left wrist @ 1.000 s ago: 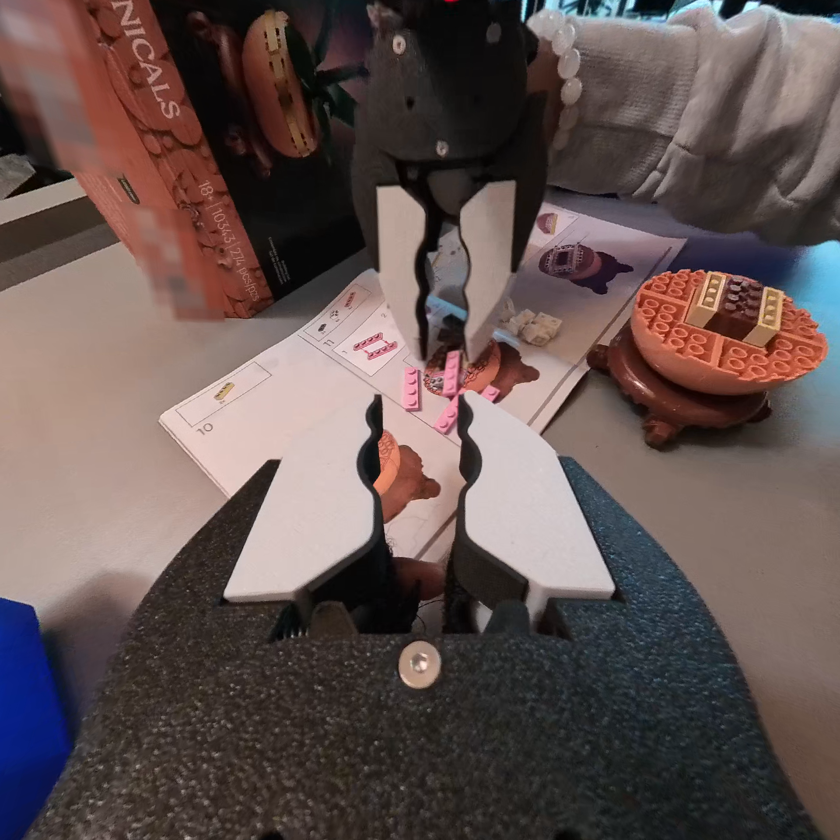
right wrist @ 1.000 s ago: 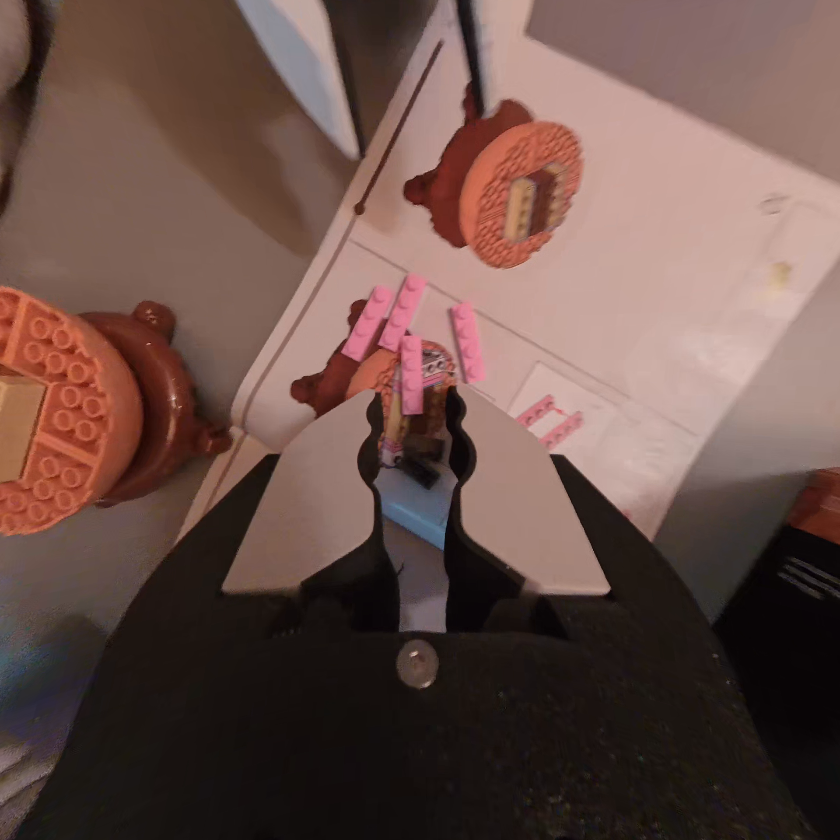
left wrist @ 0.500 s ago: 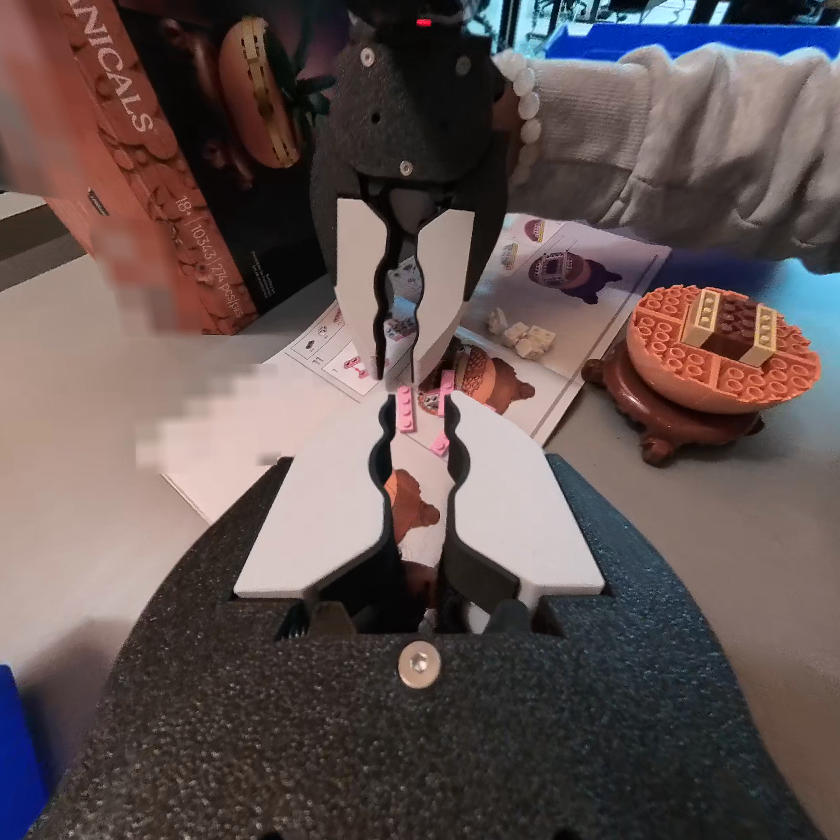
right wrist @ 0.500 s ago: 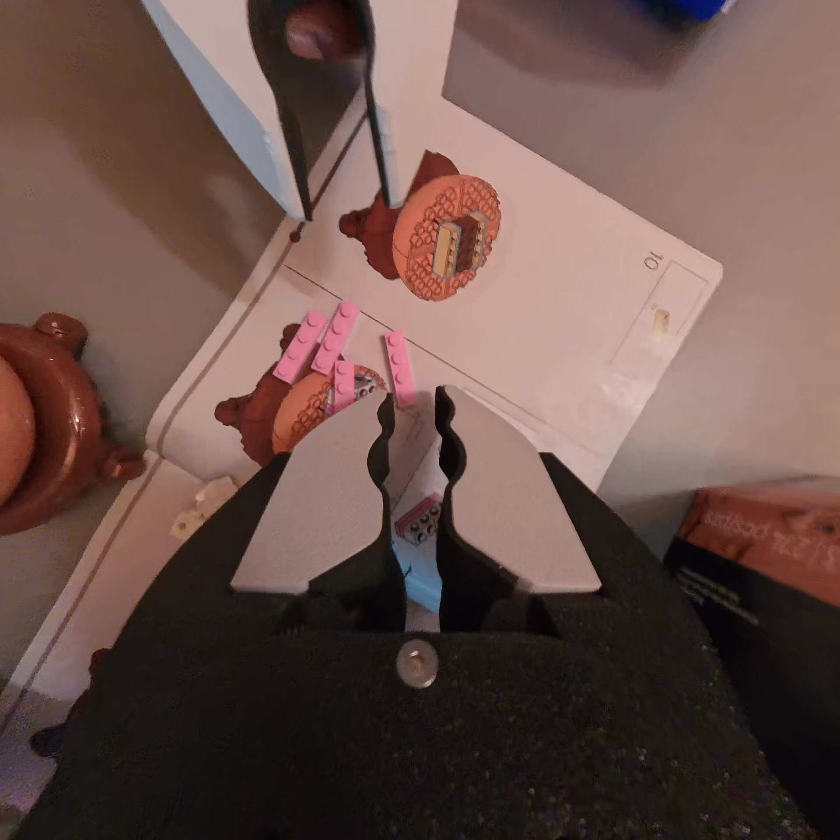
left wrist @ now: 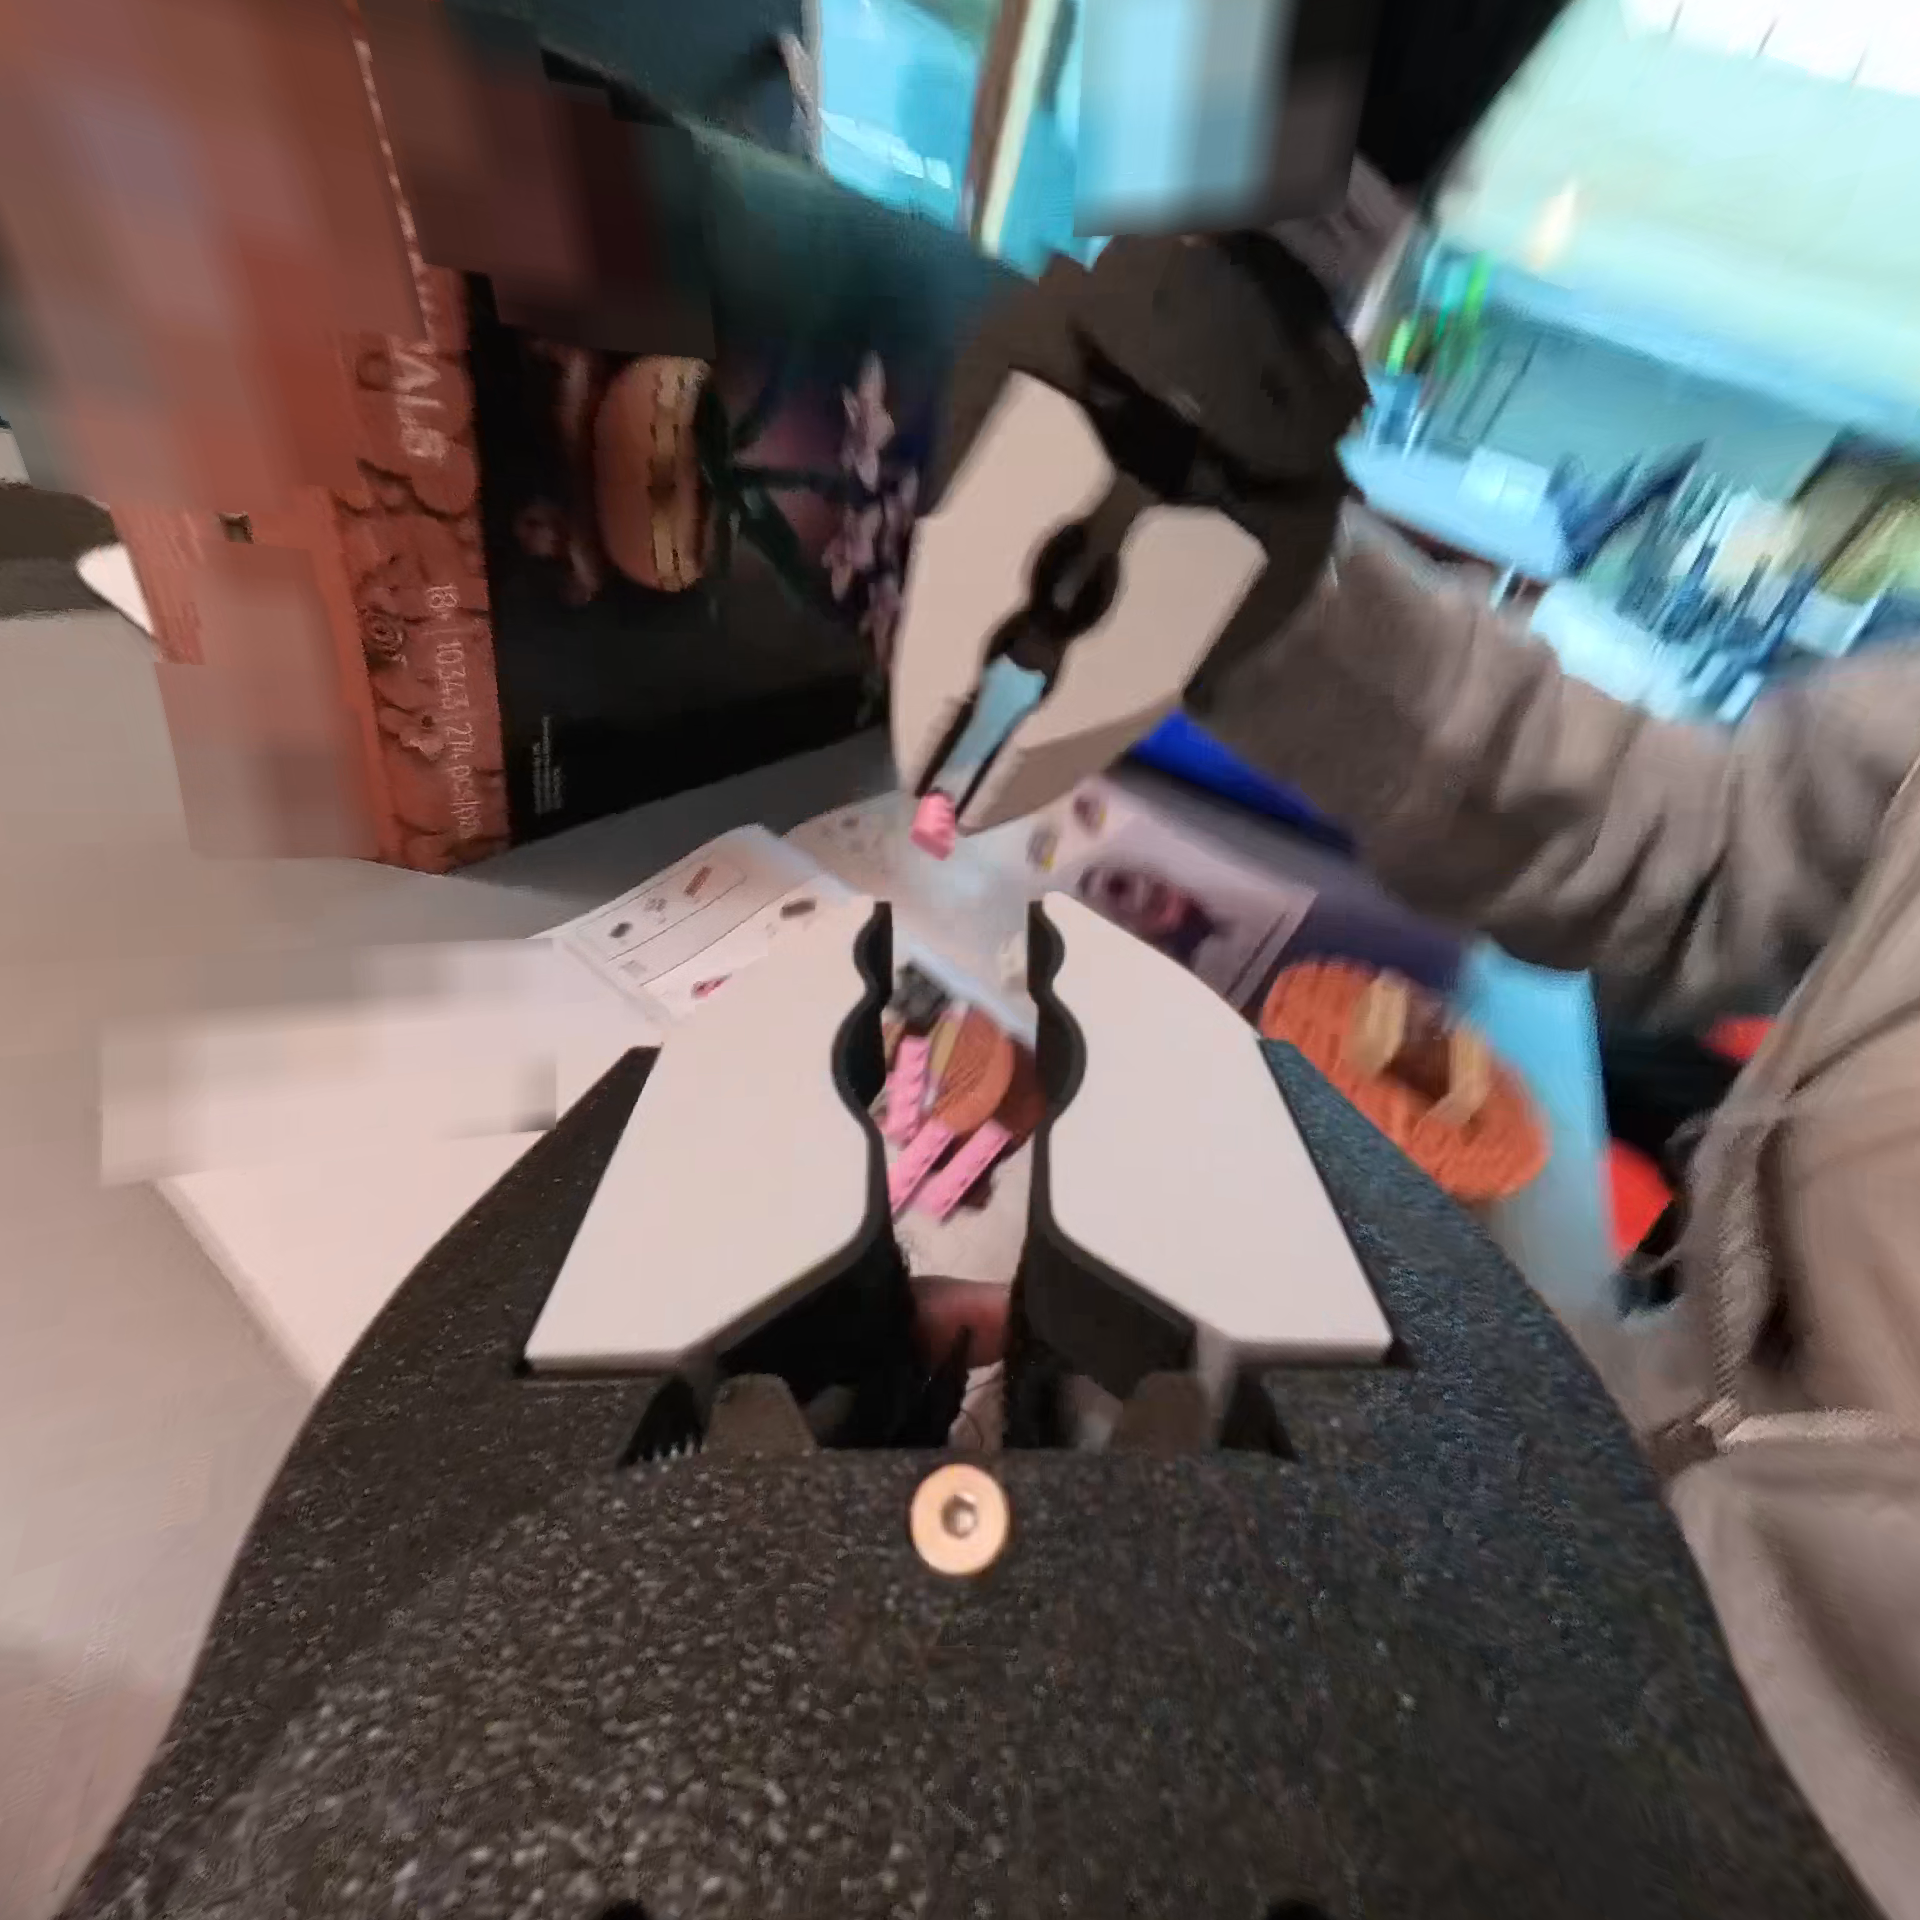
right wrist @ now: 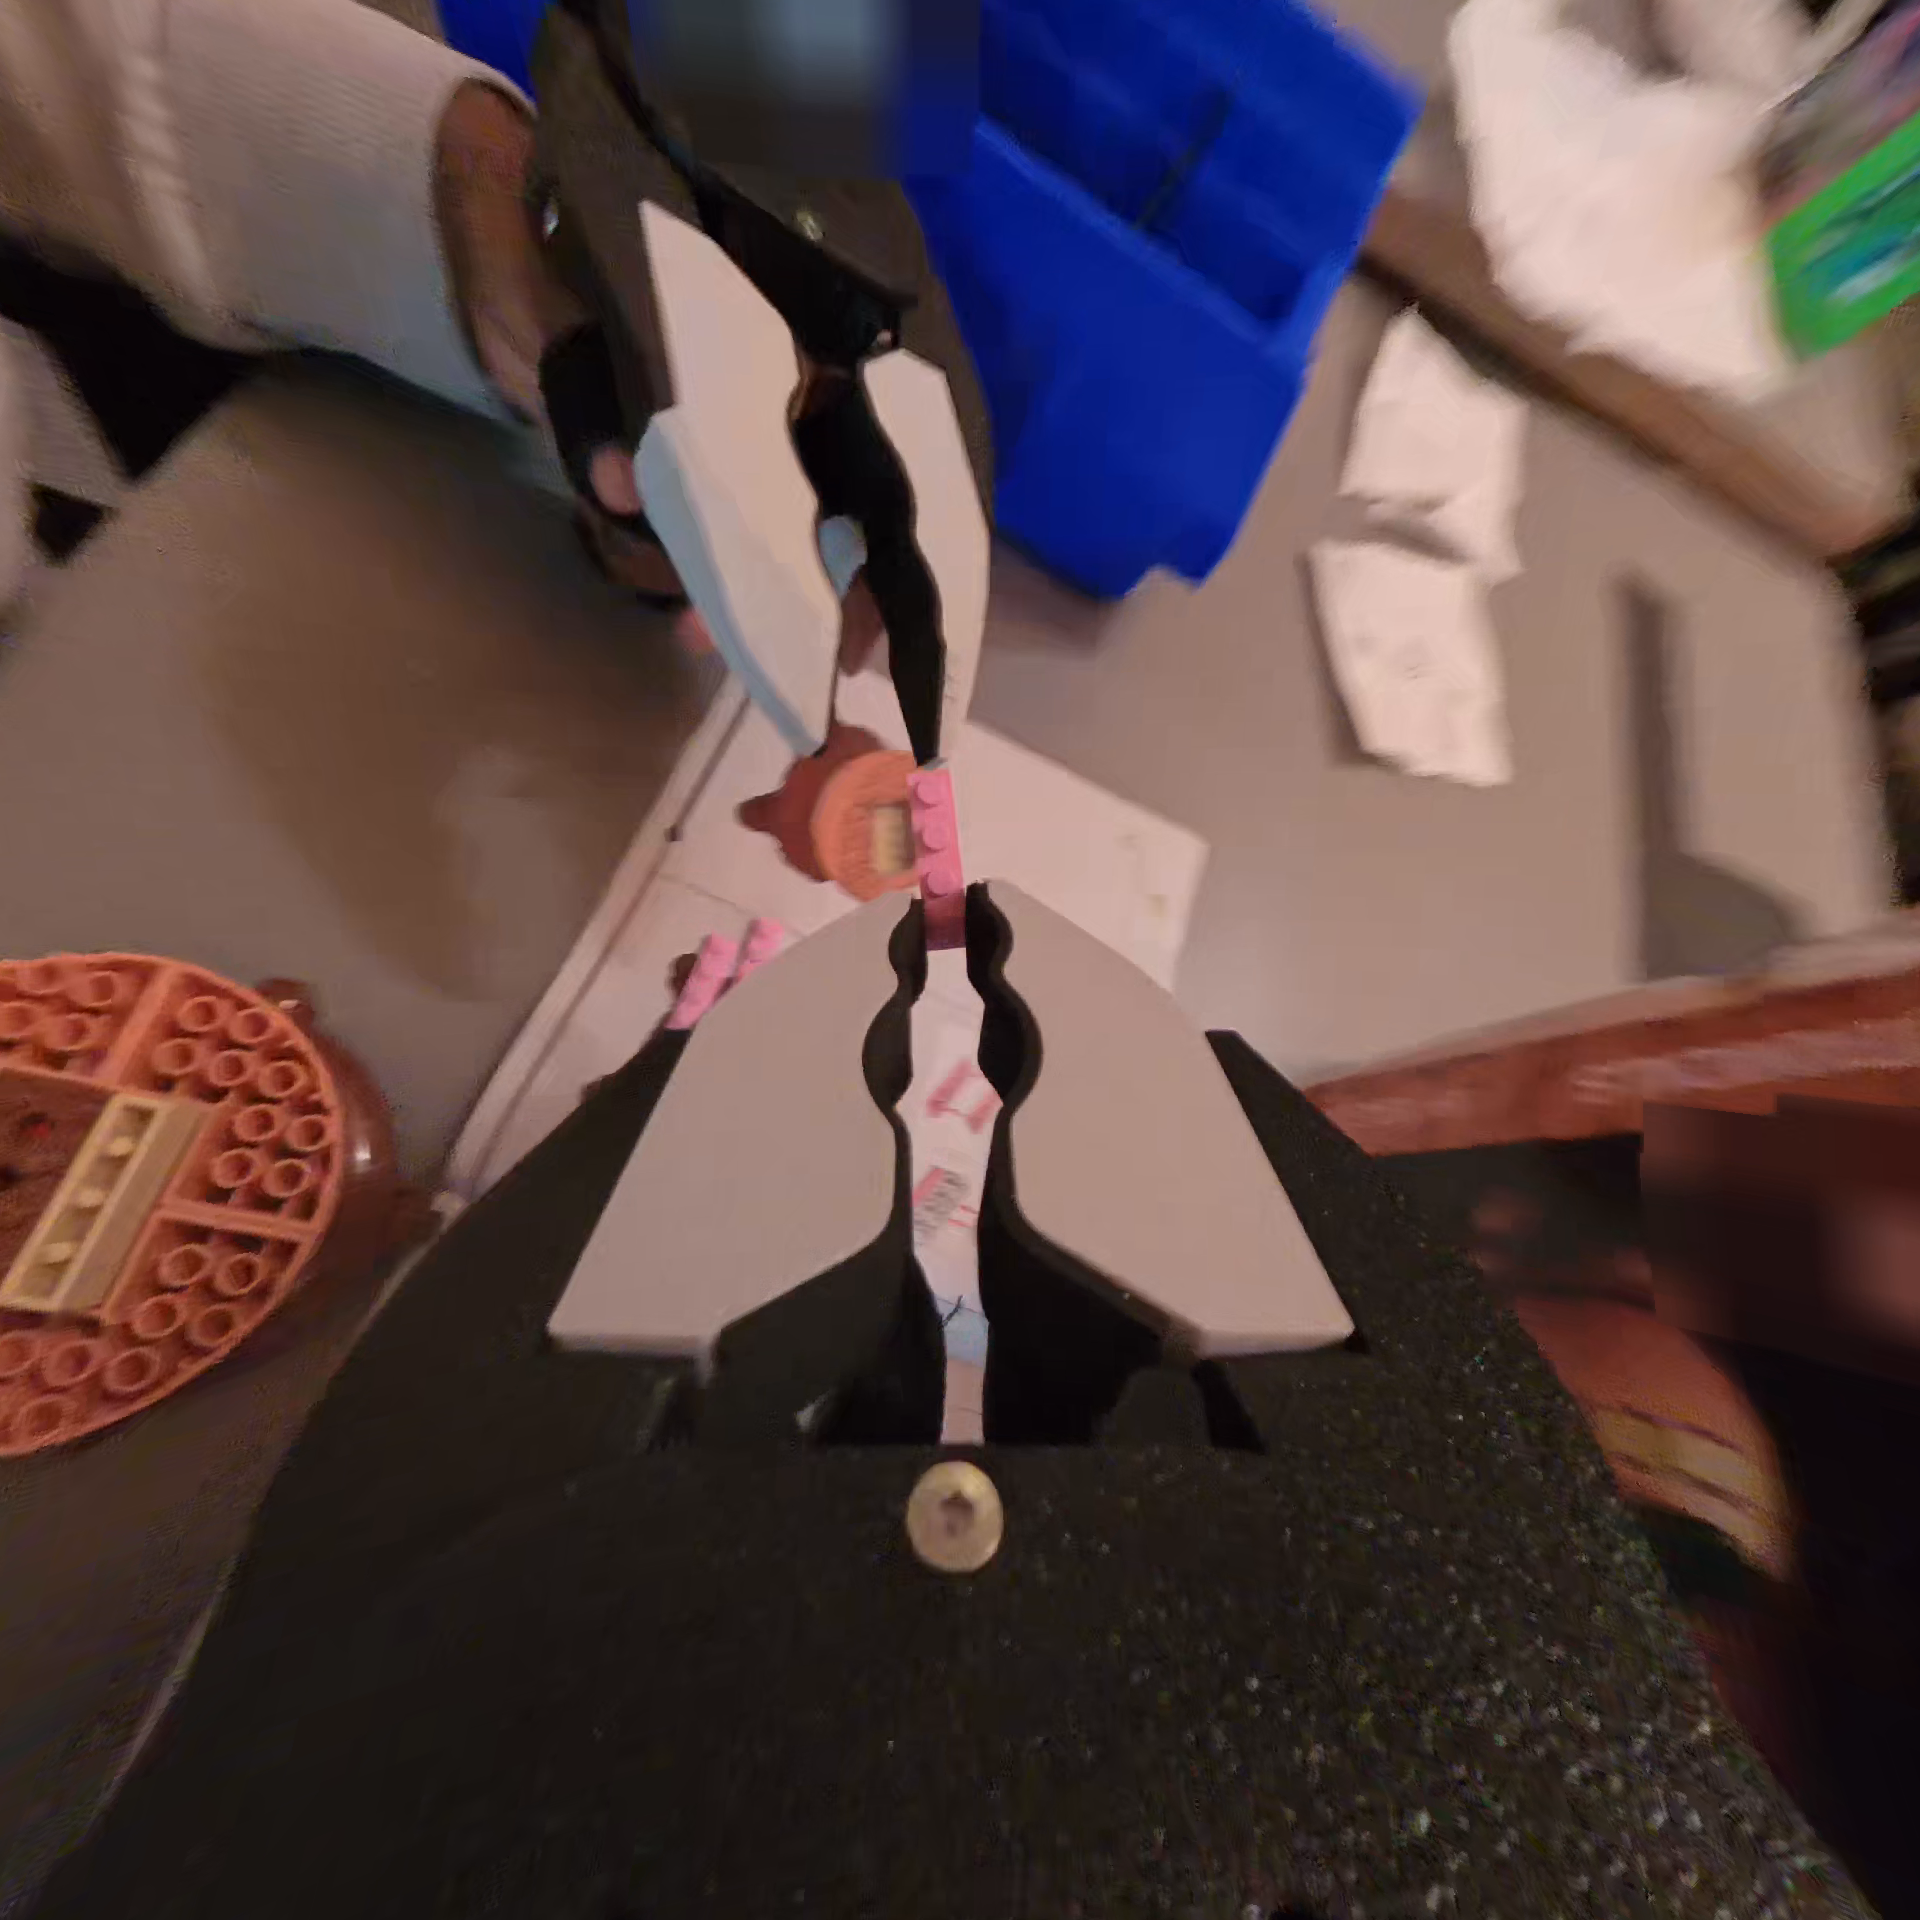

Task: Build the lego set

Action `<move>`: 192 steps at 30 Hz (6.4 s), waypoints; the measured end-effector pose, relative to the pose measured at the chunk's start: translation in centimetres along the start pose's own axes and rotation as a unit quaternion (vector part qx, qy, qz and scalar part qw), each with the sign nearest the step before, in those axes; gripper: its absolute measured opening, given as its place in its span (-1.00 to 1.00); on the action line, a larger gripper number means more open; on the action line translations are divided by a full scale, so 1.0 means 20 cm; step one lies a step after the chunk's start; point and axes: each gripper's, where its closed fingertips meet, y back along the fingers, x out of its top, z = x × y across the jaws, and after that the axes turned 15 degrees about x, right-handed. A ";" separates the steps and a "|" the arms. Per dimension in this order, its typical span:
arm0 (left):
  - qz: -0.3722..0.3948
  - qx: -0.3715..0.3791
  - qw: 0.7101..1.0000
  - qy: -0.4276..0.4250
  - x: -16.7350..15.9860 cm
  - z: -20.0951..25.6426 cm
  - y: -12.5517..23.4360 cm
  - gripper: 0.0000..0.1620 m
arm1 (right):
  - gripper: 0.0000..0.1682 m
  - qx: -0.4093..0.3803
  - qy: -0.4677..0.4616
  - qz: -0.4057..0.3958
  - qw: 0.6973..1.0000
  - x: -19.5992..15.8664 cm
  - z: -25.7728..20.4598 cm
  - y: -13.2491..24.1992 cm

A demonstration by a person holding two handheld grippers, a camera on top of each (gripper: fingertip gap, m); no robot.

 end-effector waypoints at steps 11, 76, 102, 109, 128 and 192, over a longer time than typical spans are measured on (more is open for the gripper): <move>0.019 -0.074 0.972 0.221 0.16 0.15 0.02 -0.77 | -0.92 -0.136 0.119 -0.081 0.980 0.12 -0.09 0.13; 0.073 -0.064 0.972 -0.215 0.01 0.27 0.06 -0.88 | -0.92 0.113 -0.086 0.019 0.990 0.12 -0.29 0.01; 0.033 -0.008 0.987 -0.158 -0.14 0.11 0.22 -0.91 | -0.84 0.187 -0.084 -0.204 0.957 -0.38 -0.16 -0.25; 0.025 -0.027 0.990 -0.136 -0.13 0.10 0.21 -0.92 | -0.92 0.176 -0.083 -0.216 0.957 -0.42 -0.15 -0.27; 0.079 -0.011 0.986 -0.148 -0.08 0.12 0.18 -0.91 | -0.92 0.163 -0.090 -0.079 0.979 0.14 -0.24 -0.15; 0.155 -0.024 0.980 -0.122 0.00 0.14 0.24 -0.91 | -0.89 0.155 -0.093 -0.121 0.976 0.24 -0.23 -0.13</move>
